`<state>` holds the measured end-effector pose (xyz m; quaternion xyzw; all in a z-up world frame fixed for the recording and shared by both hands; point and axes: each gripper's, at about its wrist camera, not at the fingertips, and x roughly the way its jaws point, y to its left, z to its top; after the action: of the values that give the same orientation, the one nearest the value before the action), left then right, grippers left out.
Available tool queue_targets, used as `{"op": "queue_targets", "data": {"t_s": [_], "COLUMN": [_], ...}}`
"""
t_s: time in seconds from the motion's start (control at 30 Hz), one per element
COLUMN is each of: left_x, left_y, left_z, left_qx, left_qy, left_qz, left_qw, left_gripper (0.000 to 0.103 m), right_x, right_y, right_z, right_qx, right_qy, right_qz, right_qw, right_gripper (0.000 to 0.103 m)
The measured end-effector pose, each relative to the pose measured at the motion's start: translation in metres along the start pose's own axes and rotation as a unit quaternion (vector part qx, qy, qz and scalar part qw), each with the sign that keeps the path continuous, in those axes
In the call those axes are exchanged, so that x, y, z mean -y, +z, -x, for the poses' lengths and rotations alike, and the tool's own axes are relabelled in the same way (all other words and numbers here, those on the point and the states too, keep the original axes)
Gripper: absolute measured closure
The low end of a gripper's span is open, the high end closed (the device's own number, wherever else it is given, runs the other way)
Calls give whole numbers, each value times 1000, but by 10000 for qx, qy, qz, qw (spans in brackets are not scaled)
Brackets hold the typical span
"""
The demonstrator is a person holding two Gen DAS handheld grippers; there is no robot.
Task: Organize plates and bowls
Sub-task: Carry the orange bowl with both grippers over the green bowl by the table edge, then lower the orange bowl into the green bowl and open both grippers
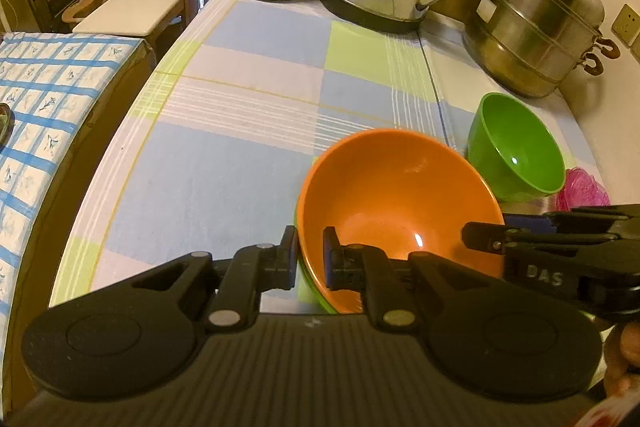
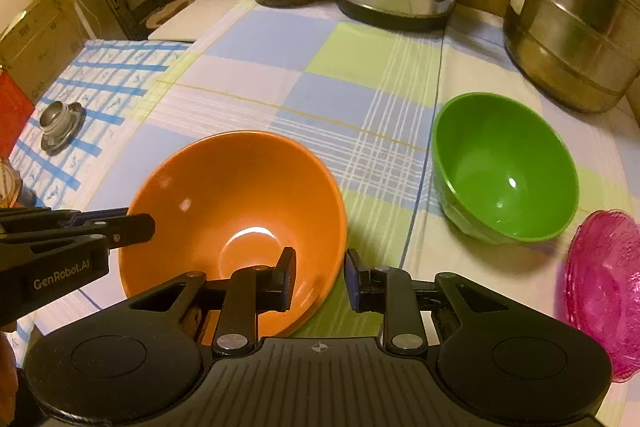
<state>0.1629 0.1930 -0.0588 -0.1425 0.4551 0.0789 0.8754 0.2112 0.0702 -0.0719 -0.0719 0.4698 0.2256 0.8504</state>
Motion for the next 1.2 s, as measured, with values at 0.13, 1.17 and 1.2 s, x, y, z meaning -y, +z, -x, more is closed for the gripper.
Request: {"op": "queue_targets", "data": {"t_s": [0.13, 1.17, 1.2], "left_x": [-2, 32, 38], "left_y": [-1, -16, -17], "left_z": [1, 52, 55], "left_qx": [13, 527, 537], "left_qy": [-41, -205, -232], "left_qz": [28, -42, -83], "left_qw": [10000, 9984, 9983], "left_gripper": [92, 85, 84], "right_x": [10, 35, 37], "right_y": [-3, -37, -40], "right_z": [10, 58, 62], "right_qx": [112, 480, 499], "right_qy": [87, 357, 330], "right_qz": [-135, -735, -749], "right_qw": [9998, 9955, 9954], "right_gripper": [77, 65, 64]}}
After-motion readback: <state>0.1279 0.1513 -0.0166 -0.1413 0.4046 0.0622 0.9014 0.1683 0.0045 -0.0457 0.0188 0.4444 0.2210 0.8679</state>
